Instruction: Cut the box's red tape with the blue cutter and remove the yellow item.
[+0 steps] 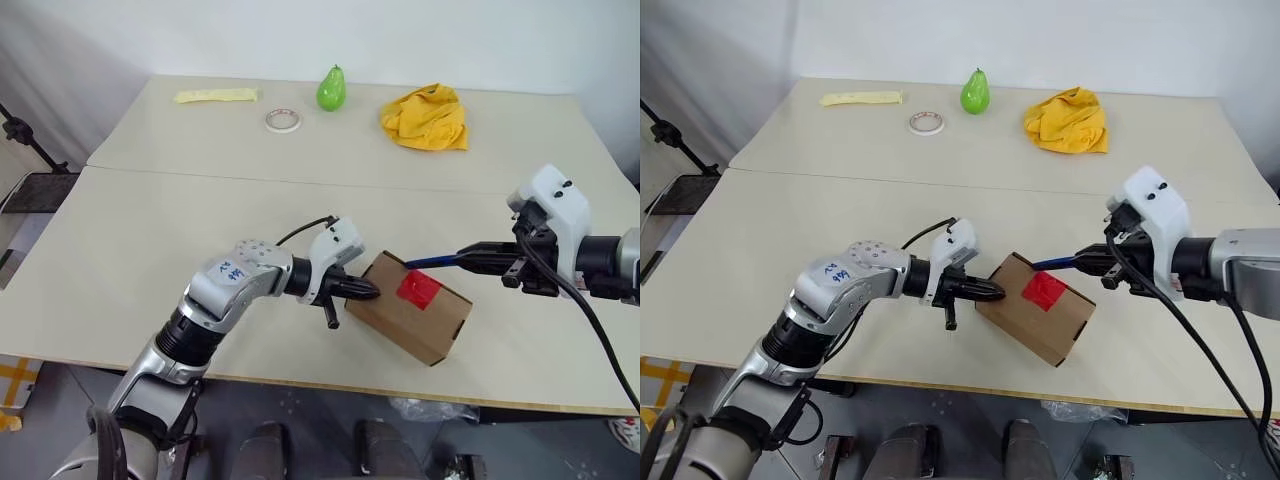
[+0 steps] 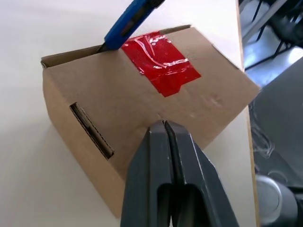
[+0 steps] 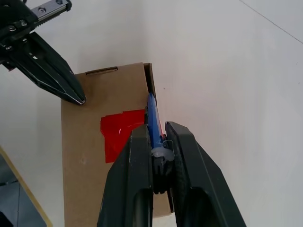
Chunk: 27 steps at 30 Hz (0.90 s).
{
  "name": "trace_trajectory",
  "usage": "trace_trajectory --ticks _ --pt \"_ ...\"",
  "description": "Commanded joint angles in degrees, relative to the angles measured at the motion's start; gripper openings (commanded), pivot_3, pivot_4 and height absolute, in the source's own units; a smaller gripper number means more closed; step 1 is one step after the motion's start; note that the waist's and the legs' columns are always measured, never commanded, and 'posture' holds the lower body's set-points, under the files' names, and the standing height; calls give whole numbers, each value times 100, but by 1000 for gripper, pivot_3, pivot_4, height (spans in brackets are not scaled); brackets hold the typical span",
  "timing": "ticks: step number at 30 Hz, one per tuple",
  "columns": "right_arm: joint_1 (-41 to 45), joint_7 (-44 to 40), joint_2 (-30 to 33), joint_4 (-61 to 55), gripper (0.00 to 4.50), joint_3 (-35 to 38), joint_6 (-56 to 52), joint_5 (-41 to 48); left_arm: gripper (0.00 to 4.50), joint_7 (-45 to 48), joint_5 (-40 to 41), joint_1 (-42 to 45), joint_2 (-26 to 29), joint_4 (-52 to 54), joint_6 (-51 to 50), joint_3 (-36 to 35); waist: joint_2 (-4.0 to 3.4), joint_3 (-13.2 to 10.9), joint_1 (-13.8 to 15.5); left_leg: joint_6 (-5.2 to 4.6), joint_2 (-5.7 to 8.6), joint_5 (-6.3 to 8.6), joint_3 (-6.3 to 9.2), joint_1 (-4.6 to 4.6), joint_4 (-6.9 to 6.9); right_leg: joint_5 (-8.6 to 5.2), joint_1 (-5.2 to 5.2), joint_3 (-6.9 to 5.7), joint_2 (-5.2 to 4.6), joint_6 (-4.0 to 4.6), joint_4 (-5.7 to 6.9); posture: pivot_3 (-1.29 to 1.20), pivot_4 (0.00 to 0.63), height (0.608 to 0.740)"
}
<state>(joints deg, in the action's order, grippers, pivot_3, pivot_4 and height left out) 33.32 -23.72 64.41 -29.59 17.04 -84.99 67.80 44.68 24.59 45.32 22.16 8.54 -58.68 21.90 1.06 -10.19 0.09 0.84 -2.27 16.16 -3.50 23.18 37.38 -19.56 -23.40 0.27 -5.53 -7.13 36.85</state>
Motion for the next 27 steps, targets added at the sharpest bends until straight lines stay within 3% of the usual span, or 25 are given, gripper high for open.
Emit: trace_trajectory --ticks 1,9,27 --pt "185 -99 145 23 141 -140 -18 -60 27 -213 -248 164 11 23 -429 342 0 0 -2 0 0 0 0 0 2 0 1 0 0 0 0 0 150 740" --pt "438 -211 265 59 141 -397 -245 -99 27 -475 -431 401 -27 243 -900 848 0 0 6 -5 0 2 3 -1 20 4 9 2 -3 -5 3 0 150 740" --pt "275 -593 950 -68 141 -383 -751 115 27 -781 -594 436 -191 105 -1054 1006 -1 1 130 -31 14 21 56 -8 36 6 90 -10 -25 -6 -72 0 150 740"
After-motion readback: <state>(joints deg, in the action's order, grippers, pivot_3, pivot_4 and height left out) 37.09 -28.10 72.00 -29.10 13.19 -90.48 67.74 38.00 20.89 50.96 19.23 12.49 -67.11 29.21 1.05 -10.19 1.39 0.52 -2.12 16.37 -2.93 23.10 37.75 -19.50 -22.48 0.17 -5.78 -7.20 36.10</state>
